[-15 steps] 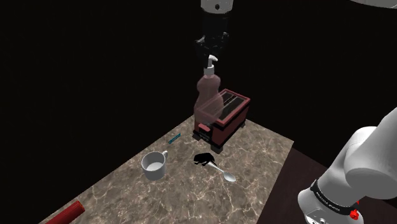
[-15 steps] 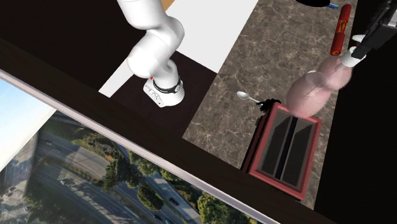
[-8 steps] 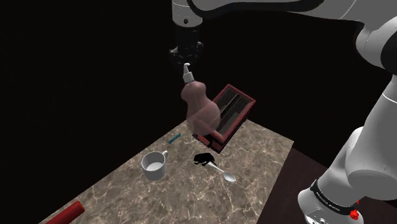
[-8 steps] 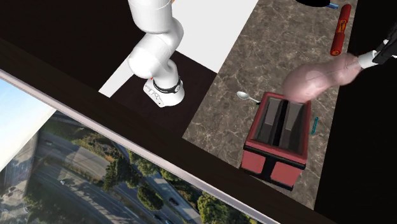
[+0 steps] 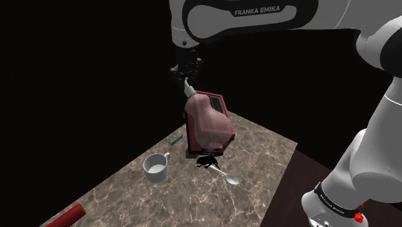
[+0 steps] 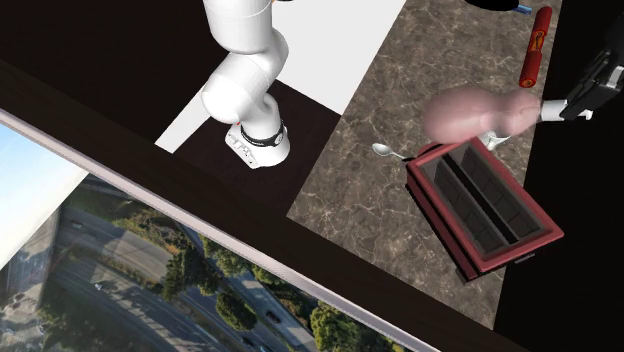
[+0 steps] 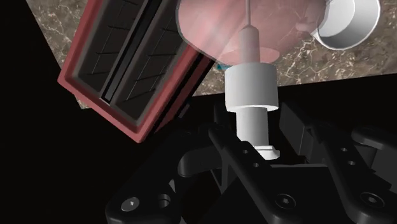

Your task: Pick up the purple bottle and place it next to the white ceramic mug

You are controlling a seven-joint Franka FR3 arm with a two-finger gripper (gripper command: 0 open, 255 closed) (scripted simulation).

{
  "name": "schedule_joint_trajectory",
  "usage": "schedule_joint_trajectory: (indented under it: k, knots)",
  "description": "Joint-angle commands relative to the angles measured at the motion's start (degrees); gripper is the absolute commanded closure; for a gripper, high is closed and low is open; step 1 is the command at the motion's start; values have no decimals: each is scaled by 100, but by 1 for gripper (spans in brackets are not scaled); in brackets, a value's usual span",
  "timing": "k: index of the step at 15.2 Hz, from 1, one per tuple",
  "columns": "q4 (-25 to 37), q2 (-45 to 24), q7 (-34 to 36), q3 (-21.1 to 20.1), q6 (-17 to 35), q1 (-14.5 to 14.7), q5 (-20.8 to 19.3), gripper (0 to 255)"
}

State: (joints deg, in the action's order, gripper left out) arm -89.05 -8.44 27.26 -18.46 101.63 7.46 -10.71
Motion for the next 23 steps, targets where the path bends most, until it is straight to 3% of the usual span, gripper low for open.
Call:
schedule_joint_trajectory:
  k: [1, 18, 23]
  knots:
    - [-196, 25, 15, 7, 165, -13, 2, 255]
    - [-1379, -72, 217, 40, 1426, -43, -108, 255]
    - [-1404, -80, 224, 41, 1457, -43, -114, 255]
